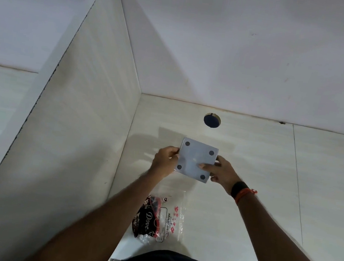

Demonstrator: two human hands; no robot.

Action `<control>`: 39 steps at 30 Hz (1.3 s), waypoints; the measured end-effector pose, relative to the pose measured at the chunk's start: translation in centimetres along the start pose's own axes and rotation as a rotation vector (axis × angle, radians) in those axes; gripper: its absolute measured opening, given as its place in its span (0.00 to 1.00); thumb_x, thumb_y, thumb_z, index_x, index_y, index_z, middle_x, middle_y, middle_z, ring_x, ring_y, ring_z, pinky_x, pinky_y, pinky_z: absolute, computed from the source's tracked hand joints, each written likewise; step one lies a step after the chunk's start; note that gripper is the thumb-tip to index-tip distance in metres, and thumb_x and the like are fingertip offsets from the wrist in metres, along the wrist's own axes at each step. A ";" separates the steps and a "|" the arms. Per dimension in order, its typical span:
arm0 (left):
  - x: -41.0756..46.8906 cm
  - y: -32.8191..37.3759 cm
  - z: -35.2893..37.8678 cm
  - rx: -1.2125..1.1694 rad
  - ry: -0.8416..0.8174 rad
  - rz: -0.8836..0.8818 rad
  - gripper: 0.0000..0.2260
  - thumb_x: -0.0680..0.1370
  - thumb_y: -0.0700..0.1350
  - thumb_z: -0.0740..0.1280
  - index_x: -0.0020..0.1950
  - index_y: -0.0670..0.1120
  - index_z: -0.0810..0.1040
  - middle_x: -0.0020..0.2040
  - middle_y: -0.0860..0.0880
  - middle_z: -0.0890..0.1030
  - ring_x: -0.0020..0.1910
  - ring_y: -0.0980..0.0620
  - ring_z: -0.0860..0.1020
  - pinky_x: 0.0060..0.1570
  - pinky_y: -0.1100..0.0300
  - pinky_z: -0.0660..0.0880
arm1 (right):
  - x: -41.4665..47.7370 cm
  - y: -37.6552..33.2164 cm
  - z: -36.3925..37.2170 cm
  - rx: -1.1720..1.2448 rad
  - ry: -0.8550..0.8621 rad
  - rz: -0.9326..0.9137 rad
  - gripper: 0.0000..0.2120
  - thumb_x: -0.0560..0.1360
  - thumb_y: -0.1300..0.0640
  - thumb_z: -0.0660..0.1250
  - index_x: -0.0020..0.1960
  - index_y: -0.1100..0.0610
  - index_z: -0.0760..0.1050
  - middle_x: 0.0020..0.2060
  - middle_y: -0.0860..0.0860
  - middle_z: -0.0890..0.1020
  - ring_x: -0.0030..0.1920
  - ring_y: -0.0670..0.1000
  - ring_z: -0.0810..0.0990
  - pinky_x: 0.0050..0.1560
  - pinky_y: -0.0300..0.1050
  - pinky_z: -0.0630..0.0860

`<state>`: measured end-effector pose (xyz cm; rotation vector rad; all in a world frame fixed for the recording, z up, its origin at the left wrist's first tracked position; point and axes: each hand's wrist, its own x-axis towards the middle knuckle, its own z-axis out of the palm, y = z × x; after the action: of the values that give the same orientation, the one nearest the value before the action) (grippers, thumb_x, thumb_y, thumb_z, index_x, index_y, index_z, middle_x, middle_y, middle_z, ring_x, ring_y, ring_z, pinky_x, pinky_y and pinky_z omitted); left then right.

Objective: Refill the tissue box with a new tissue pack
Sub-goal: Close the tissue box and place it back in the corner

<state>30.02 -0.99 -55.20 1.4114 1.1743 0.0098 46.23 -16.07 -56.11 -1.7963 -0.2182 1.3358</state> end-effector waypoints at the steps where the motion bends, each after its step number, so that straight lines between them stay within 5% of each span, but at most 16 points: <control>1: -0.3 0.2 -0.3 -0.145 0.000 -0.045 0.13 0.79 0.43 0.62 0.60 0.43 0.80 0.61 0.42 0.82 0.59 0.40 0.81 0.52 0.42 0.81 | -0.3 -0.3 0.2 -0.010 0.026 -0.058 0.30 0.67 0.59 0.79 0.65 0.57 0.72 0.56 0.57 0.80 0.47 0.56 0.79 0.36 0.45 0.79; 3: -0.9 0.6 -1.1 -0.399 -0.047 -0.181 0.20 0.81 0.55 0.61 0.63 0.42 0.78 0.64 0.42 0.79 0.63 0.38 0.78 0.53 0.43 0.80 | -0.9 -0.8 0.7 -0.099 0.068 -0.214 0.35 0.67 0.63 0.80 0.69 0.55 0.68 0.61 0.55 0.75 0.54 0.58 0.80 0.38 0.49 0.84; 6: -1.5 0.9 -2.6 -0.555 -0.170 -0.373 0.36 0.73 0.71 0.62 0.66 0.43 0.74 0.63 0.40 0.77 0.60 0.33 0.79 0.55 0.39 0.80 | -2.0 -0.9 1.8 -0.385 0.164 -0.405 0.40 0.66 0.59 0.80 0.73 0.51 0.66 0.65 0.49 0.70 0.44 0.55 0.82 0.41 0.41 0.82; 10: -2.3 1.6 -3.8 -0.704 -0.253 -0.366 0.25 0.75 0.54 0.71 0.66 0.42 0.71 0.57 0.36 0.77 0.55 0.36 0.80 0.53 0.42 0.82 | -3.0 0.0 3.0 -0.573 0.204 -0.519 0.35 0.72 0.67 0.72 0.72 0.41 0.67 0.75 0.50 0.59 0.48 0.54 0.83 0.48 0.33 0.78; 13: -2.3 1.0 -3.9 -0.713 -0.190 -0.238 0.21 0.76 0.41 0.68 0.68 0.45 0.70 0.60 0.39 0.73 0.56 0.40 0.77 0.51 0.42 0.81 | -3.6 0.4 3.4 -0.009 0.164 -0.415 0.36 0.76 0.76 0.59 0.73 0.42 0.67 0.73 0.51 0.63 0.54 0.58 0.83 0.51 0.42 0.83; 16: -2.6 0.2 -3.8 -0.766 -0.156 -0.182 0.24 0.73 0.38 0.68 0.68 0.48 0.70 0.59 0.42 0.73 0.55 0.43 0.76 0.53 0.41 0.80 | -4.3 -0.5 3.8 0.541 0.087 -0.092 0.19 0.81 0.59 0.62 0.72 0.54 0.67 0.61 0.58 0.74 0.52 0.61 0.82 0.55 0.54 0.82; 19: -2.8 -0.7 -4.0 -0.819 -0.141 -0.161 0.24 0.72 0.36 0.67 0.67 0.48 0.70 0.59 0.42 0.74 0.54 0.43 0.76 0.49 0.44 0.81 | -4.2 -1.5 4.2 0.389 -0.067 0.082 0.20 0.77 0.48 0.70 0.63 0.61 0.76 0.56 0.61 0.81 0.52 0.62 0.83 0.61 0.58 0.79; 25: -2.0 -1.2 -4.7 -0.718 0.026 -0.169 0.21 0.77 0.39 0.68 0.70 0.46 0.71 0.60 0.44 0.78 0.58 0.44 0.77 0.58 0.50 0.75 | -0.7 -3.1 5.8 0.409 -0.019 0.065 0.18 0.71 0.57 0.77 0.56 0.67 0.81 0.58 0.62 0.83 0.54 0.58 0.84 0.59 0.54 0.81; 34: -2.0 -2.6 -6.8 -0.320 0.263 -0.044 0.13 0.78 0.39 0.66 0.61 0.42 0.80 0.48 0.45 0.81 0.46 0.50 0.79 0.37 0.62 0.74 | 8.4 -8.0 6.5 0.382 0.058 0.000 0.28 0.67 0.57 0.80 0.61 0.70 0.77 0.64 0.63 0.79 0.61 0.60 0.81 0.54 0.51 0.83; 39: -2.7 -3.9 -7.1 -0.242 0.237 -0.043 0.12 0.77 0.38 0.66 0.59 0.41 0.81 0.47 0.46 0.82 0.42 0.51 0.80 0.37 0.61 0.73 | 11.9 -9.8 7.0 0.326 0.125 0.015 0.20 0.72 0.59 0.76 0.58 0.68 0.76 0.59 0.60 0.79 0.57 0.57 0.80 0.47 0.47 0.85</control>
<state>21.88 1.59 -54.65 1.1934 1.3491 0.2873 48.44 0.61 -57.73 -1.5988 0.0780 1.1878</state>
